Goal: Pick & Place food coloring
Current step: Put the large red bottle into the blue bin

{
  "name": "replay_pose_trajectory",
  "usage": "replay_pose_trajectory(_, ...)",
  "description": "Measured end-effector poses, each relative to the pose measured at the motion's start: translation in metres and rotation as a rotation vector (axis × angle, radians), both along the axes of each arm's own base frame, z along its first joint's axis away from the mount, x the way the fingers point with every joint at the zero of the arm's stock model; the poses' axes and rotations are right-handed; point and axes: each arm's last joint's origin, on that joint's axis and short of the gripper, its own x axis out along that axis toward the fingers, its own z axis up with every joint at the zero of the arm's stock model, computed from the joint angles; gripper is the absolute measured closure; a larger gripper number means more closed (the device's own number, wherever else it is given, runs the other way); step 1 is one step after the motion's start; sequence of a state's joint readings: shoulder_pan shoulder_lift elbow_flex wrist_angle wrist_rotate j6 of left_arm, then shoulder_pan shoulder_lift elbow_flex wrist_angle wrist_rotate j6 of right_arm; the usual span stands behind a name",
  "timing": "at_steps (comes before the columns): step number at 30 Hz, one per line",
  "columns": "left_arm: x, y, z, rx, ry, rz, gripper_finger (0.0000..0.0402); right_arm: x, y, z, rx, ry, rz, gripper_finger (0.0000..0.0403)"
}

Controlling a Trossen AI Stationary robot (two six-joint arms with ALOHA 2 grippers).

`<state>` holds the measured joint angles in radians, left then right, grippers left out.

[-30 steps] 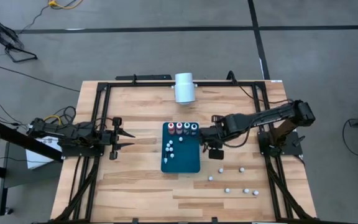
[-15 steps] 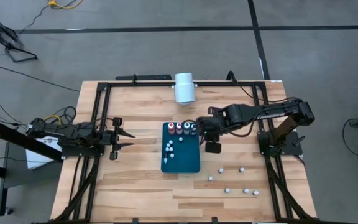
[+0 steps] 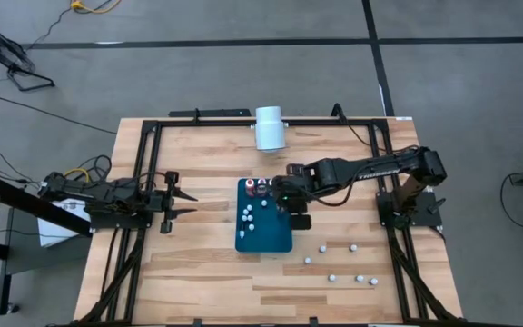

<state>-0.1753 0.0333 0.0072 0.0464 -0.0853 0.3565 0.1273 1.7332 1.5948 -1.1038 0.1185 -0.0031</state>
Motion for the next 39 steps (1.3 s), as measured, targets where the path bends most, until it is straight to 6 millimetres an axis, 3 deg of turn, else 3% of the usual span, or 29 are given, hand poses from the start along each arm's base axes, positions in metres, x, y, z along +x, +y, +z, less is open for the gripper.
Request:
replay_pose_trajectory(7, 0.001, 0.0, -0.001, 0.001, 0.011, -0.002, 0.0278, 0.026, 0.003, -0.005, -0.026, 0.026, 0.058, 0.0292)
replay_pose_trajectory(13, 0.002, 0.0, -0.002, 0.004, 0.032, 0.001, 0.0278, 0.034, -0.001, -0.021, -0.046, 0.1, 0.056, 0.0294)
replay_pose_trajectory(30, 0.002, 0.0, -0.002, 0.005, 0.037, 0.002, 0.0278, 0.039, -0.019, -0.062, -0.051, 0.211, 0.016, 0.0294)
replay_pose_trajectory(39, 0.002, 0.0, -0.002, 0.006, 0.038, 0.004, 0.0278, 0.04, -0.028, -0.074, -0.047, 0.189, -0.008, 0.0291)
